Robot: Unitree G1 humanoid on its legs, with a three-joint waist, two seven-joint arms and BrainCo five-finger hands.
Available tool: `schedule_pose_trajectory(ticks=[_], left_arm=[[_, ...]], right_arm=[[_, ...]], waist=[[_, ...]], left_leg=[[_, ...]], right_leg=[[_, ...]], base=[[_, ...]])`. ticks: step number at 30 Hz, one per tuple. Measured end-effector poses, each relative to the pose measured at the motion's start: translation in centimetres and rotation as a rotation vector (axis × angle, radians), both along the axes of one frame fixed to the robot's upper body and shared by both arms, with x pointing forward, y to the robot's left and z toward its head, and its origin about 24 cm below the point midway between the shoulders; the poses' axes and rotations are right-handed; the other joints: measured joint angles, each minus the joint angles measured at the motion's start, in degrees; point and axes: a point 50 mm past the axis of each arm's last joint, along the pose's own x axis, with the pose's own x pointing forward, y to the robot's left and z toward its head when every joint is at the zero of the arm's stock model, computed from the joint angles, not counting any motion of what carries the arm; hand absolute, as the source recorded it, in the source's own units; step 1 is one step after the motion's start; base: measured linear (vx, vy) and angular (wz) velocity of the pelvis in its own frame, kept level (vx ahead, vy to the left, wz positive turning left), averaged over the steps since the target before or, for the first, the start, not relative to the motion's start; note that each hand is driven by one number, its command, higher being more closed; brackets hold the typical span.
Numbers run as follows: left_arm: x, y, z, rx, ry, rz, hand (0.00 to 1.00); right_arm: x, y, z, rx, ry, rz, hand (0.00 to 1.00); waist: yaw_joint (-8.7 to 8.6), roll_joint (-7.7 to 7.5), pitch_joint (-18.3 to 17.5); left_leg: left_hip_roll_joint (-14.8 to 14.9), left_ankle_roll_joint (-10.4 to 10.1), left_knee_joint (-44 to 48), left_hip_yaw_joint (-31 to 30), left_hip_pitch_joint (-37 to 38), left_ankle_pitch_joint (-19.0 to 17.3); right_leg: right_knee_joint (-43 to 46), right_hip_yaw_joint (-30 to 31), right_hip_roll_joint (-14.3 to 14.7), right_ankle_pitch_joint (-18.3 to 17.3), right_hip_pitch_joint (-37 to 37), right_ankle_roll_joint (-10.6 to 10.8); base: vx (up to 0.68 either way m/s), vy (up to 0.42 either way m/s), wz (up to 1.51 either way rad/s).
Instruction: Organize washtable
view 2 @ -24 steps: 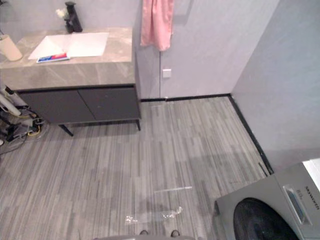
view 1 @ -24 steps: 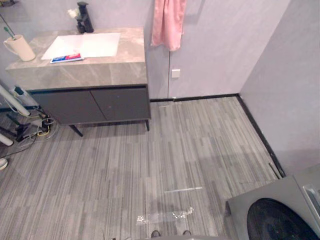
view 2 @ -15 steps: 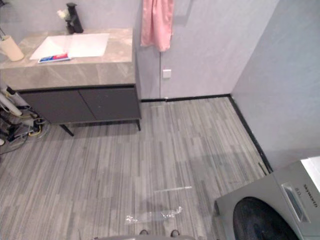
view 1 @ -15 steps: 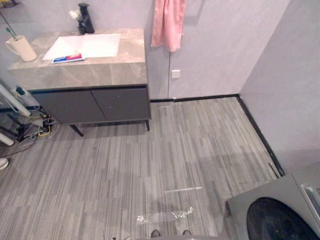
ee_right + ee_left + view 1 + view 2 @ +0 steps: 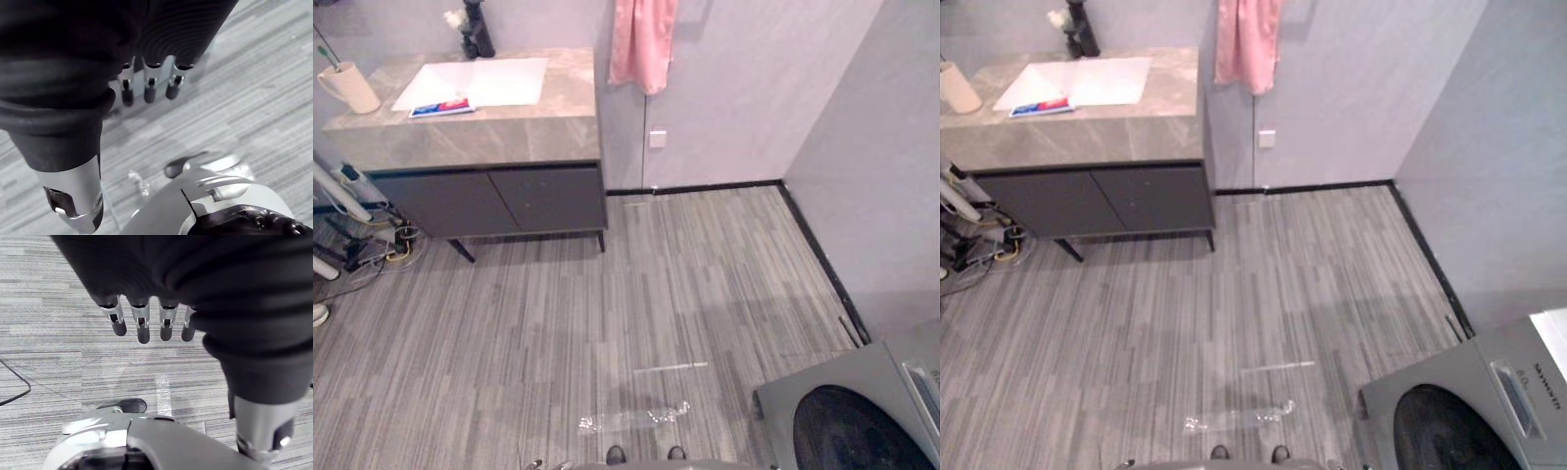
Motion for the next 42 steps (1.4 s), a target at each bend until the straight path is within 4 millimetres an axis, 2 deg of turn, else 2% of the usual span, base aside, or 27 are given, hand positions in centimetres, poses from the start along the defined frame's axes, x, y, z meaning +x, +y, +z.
schedule_pose_trajectory(ticks=[4, 12, 13, 14, 15, 17, 18, 20, 22, 24, 25, 26, 27, 28, 29, 30, 31, 32, 33, 34, 35, 36, 38, 39, 40, 41, 42], left_arm=[[0.7, 0.1, 0.1, 0.003, -0.015, -0.014, 0.0], [4.0, 0.1, 0.6, 0.011, -0.1, -0.062, 0.0], [4.3, 0.3, 0.8, 0.015, -0.114, -0.05, 0.0], [4.8, 0.9, 1.1, 0.019, -0.153, 0.03, 0.0], [5.4, 1.1, 1.3, 0.01, -0.196, 0.119, 0.0], [5.7, 1.0, 1.5, -0.005, -0.234, 0.192, 0.0], [5.3, 1.0, 1.4, -0.006, -0.231, 0.219, 0.0], [4.7, 0.7, 1.3, -0.015, -0.228, 0.257, 0.0], [3.9, 0.4, 1.1, -0.026, -0.219, 0.292, 0.0], [2.7, 0.1, 0.8, -0.033, -0.193, 0.329, 0.0], [1.8, -0.4, 0.5, -0.042, -0.162, 0.339, 0.0], [1.5, -0.6, 0.4, -0.046, -0.149, 0.344, 0.0], [0.6, -0.1, 0.3, -0.039, -0.127, 0.382, 0.0], [-0.3, 0.0, 0.2, -0.032, -0.108, 0.408, 0.0], [-0.6, 0.1, 0.2, -0.03, -0.104, 0.41, 0.0], [-1.0, 0.7, 0.3, -0.017, -0.096, 0.419, 0.0], [-1.1, 0.9, 0.3, -0.014, -0.092, 0.423, 0.0], [-1.2, 1.1, 0.3, -0.01, -0.091, 0.44, 0.0], [-0.9, 1.8, 0.4, 0.01, -0.099, 0.444, 0.0], [-0.7, 1.9, 0.5, 0.036, -0.099, 0.43, 0.0], [-0.5, 1.9, 0.4, 0.014, -0.082, 0.408, 0.0], [0.0, 1.9, 0.4, -0.004, -0.08, 0.39, 0.0], [0.7, 1.7, 0.5, -0.01, -0.101, 0.401, 0.0], [1.2, 1.7, 0.5, -0.009, -0.112, 0.377, 0.0], [1.3, 1.7, 0.6, -0.011, -0.117, 0.377, 0.0], [1.5, 1.5, 0.6, -0.018, -0.124, 0.39, 0.0], [1.6, 1.3, 0.5, -0.024, -0.133, 0.407, 0.0]], right_arm=[[1.1, 0.0, 0.1, -0.005, -0.017, 0.056, 0.0], [2.6, 0.0, 0.3, -0.019, -0.04, 0.13, 0.0], [2.7, 0.2, 0.3, -0.015, -0.043, 0.133, 0.0], [3.1, 0.6, 0.3, -0.006, -0.059, 0.136, 0.0], [3.6, 0.6, 0.4, -0.008, -0.077, 0.141, 0.0], [3.6, 0.2, 0.6, -0.02, -0.081, 0.151, 0.0], [3.6, 0.2, 0.6, -0.021, -0.081, 0.151, 0.0], [3.5, -0.2, 0.6, -0.024, -0.08, 0.157, 0.0], [3.5, -0.3, 0.6, -0.024, -0.082, 0.16, 0.0], [3.4, -0.4, 0.6, -0.025, -0.076, 0.167, 0.0], [3.0, -0.8, 0.6, -0.03, -0.064, 0.162, 0.0], [2.9, -0.9, 0.6, -0.033, -0.058, 0.16, 0.0], [2.6, -0.5, 0.4, -0.017, -0.048, 0.155, 0.0], [1.8, -0.2, 0.2, -0.003, -0.023, 0.137, 0.0], [1.7, -0.2, 0.2, 0.001, -0.023, 0.127, 0.0], [1.3, 0.5, 0.0, 0.027, -0.024, 0.102, 0.0], [1.1, 0.5, 0.0, 0.034, -0.024, 0.085, 0.0], [0.9, 0.9, -0.1, 0.05, -0.027, 0.058, 0.0], [0.8, 0.6, 0.0, 0.046, -0.028, 0.03, 0.0], [0.9, 0.5, 0.0, 0.042, -0.029, 0.022, 0.0], [1.2, 0.7, 0.0, 0.07, -0.049, 0.021, 0.0], [1.3, 0.8, 0.0, 0.088, -0.059, 0.027, 0.0], [1.6, 1.0, 0.1, 0.1, -0.087, -0.014, 0.0], [2.1, 1.0, 0.2, 0.098, -0.129, -0.045, 0.0], [2.0, 1.0, 0.3, 0.1, -0.138, -0.065, 0.0], [1.9, 1.1, 0.2, 0.107, -0.145, -0.101, 0.0], [1.8, 1.0, 0.2, 0.109, -0.147, -0.127, 0.0]], waist=[[-0.01, -0.08, 0.2], [-0.16, -0.08, 1.38], [-0.02, -0.79, 1.94], [0.4, -1.73, 3.46], [0.67, -1.32, 4.22], [1.72, -0.4, 6.09], [1.75, -0.83, 6.24], [2.03, -0.28, 5.96], [2.33, 0.19, 5.99], [2.47, 0.61, 5.84], [2.94, 1.57, 5.32], [3.11, 1.9, 5.29], [3.48, 0.91, 4.46], [3.41, 0.1, 2.65], [3.41, -0.27, 2.09], [3.33, -1.59, 0.45], [3.35, -2.03, 0.21], [3.05, -2.6, 0.35], [2.9, -3.02, 0.6], [3.02, -3.16, 0.89], [2.67, -2.66, 1.74], [2.51, -2.95, 1.83], [1.32, -3.06, 1.78], [0.87, -3.15, 1.91], [0.42, -3.11, 1.93], [-0.78, -2.79, 2.12], [-1.36, -2.03, 2.49]], left_leg=[[-0.01, -0.31, 0.03, -0.17, -0.6, 0.2], [0.89, -2.12, 0.46, -0.39, -2.04, 0.55], [1.4, -3.46, 3.49, 0.41, -2.78, -1.23], [2.95, -4.56, 14.96, 2.02, -6.55, -5.89], [6.42, -3.55, 32.94, 3.15, -14.44, -8.93], [10.52, -4.29, 50.58, 2.31, -22.28, -10.44], [10.93, -4.05, 50.96, 1.42, -24.88, -10.61], [10.96, -4.29, 42.88, 1.15, -27.33, -10.0], [9.93, -6.14, 31.5, -0.3, -28.48, -8.56], [8.88, -6.4, 20.55, -1.52, -28.23, -4.97], [8.81, -7.33, 14.02, -1.76, -27.53, -3.16], [8.75, -6.72, 13.42, -1.77, -27.43, -1.69], [6.85, -4.87, 14.96, -1.2, -26.67, 4.63], [5.39, -2.47, 17.0, -0.45, -26.23, 7.23], [4.68, -1.79, 18.66, -0.4, -26.47, 7.47], [3.03, 0.35, 22.01, 0.52, -26.81, 4.36], [2.48, 1.49, 23.62, 1.39, -26.04, 3.45], [1.2, 2.36, 25.53, 1.88, -23.49, 0.53], [0.17, 2.64, 25.96, 2.32, -19.69, -2.6], [-0.14, 2.77, 25.71, 2.52, -17.58, -4.08], [-0.72, 3.24, 24.32, 2.19, -11.94, -6.97], [-0.96, 2.8, 22.62, 2.15, -8.64, -8.0], [-0.94, 2.88, 17.35, 1.29, -3.08, -8.24], [-0.89, 2.89, 14.22, 0.63, -0.28, -8.23], [-0.76, 2.89, 13.32, 0.07, 0.8, -8.25], [-0.11, 2.64, 11.94, -0.65, 2.94, -8.73], [0.95, 1.74, 10.97, -1.14, 5.12, -9.77]], right_leg=[[-0.2, -0.16, -0.02, 0.04, -0.4, 0.02], [-0.26, -0.74, 0.71, 0.33, -1.18, 0.07], [0.88, -0.03, 0.83, -0.35, -1.22, -0.86], [2.69, 0.15, 0.96, -1.63, -0.99, -2.68], [4.57, 0.44, 2.19, -3.3, -1.13, -4.78], [6.59, 1.74, 3.41, -5.13, 1.41, -6.52], [6.44, 2.16, 3.34, -5.7, 2.82, -6.68], [6.57, 3.53, 2.96, -7.03, 3.89, -6.23], [6.65, 5.58, 2.16, -8.12, 4.04, -5.85], [7.38, 7.4, 1.26, -10.09, 4.6, -5.27], [8.36, 8.85, 0.83, -12.74, 5.66, -4.37], [8.51, 9.38, 0.54, -13.85, 6.58, -3.93], [8.98, 9.78, -2.1, -15.99, 8.35, -3.41], [10.64, 11.0, -3.93, -16.25, 8.47, -3.26], [12.35, 11.7, -4.64, -16.22, 8.15, -3.24], [17.6, 13.02, -6.21, -16.15, 6.36, -3.14], [21.07, 13.87, -6.39, -15.97, 5.84, -2.84], [29.85, 14.47, -6.8, -13.89, 4.41, -1.13], [40.49, 14.93, -6.75, -8.86, 2.18, 0.71], [45.98, 15.21, -6.57, -4.61, 0.68, 2.81], [58.39, 13.6, -7.02, 3.83, -3.43, 6.3], [64.73, 10.75, -7.65, 2.89, -6.89, 4.75], [70.02, 4.89, -7.97, -0.79, -14.14, 0.15], [68.64, 1.35, -7.89, -4.14, -18.64, 0.04], [66.52, -0.22, -7.9, -5.66, -20.36, 0.26], [59.42, -3.04, -7.93, -8.05, -22.3, 0.6], [49.66, -5.27, -7.83, -8.51, -22.93, 0.44]], base=[[0.0, -0.011, 0.03], [-0.01, -0.037, 0.03], [0.0, -0.083, -0.35], [-0.03, -0.154, -0.35], [-0.08, -0.151, -0.28], [-0.01, -0.098, -0.27], [0.06, -0.063, -0.26], [0.11, -0.01, -0.32], [0.26, 0.093, -0.54], [0.4, 0.182, -0.52], [0.43, 0.232, -0.38], [0.58, 0.314, -0.42], [0.55, 0.255, -0.33], [0.57, 0.249, -0.3], [0.58, 0.24, -0.21], [0.48, 0.211, -0.07], [0.62, 0.236, -0.01], [0.61, 0.221, -0.03], [0.58, 0.214, -0.07], [0.57, 0.235, -0.11], [0.43, 0.171, -0.15], [0.45, 0.176, -0.17], [0.31, 0.081, -0.07], [0.38, 0.01, 0.09], [0.5, -0.043, 0.31], [0.55, -0.092, 0.44], [0.5, -0.101, 0.45]])
